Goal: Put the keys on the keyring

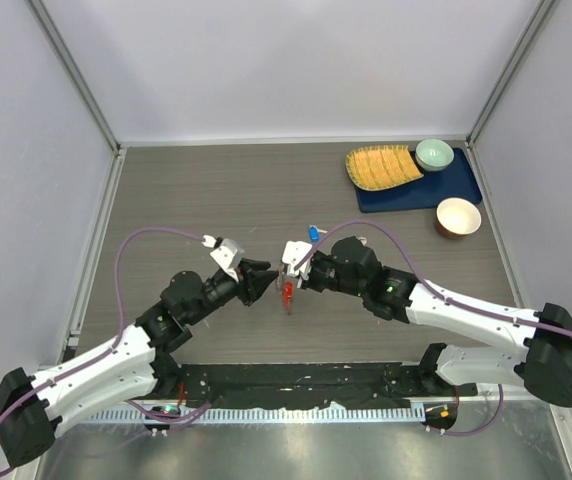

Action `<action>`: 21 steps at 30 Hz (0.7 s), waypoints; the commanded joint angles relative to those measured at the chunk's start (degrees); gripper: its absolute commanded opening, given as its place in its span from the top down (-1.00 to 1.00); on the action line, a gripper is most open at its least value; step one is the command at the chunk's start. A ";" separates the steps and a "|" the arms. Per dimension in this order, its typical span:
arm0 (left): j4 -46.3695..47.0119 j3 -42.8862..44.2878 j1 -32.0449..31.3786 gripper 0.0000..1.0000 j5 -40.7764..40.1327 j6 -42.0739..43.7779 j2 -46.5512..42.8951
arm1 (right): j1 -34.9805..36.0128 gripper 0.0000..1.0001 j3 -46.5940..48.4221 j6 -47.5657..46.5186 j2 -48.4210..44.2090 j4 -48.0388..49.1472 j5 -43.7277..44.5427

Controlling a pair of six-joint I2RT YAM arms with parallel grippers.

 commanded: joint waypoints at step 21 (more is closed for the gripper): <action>13.28 -5.86 0.46 0.48 12.28 20.47 3.29 | 2.79 0.99 4.02 -3.49 -1.81 -2.34 -0.13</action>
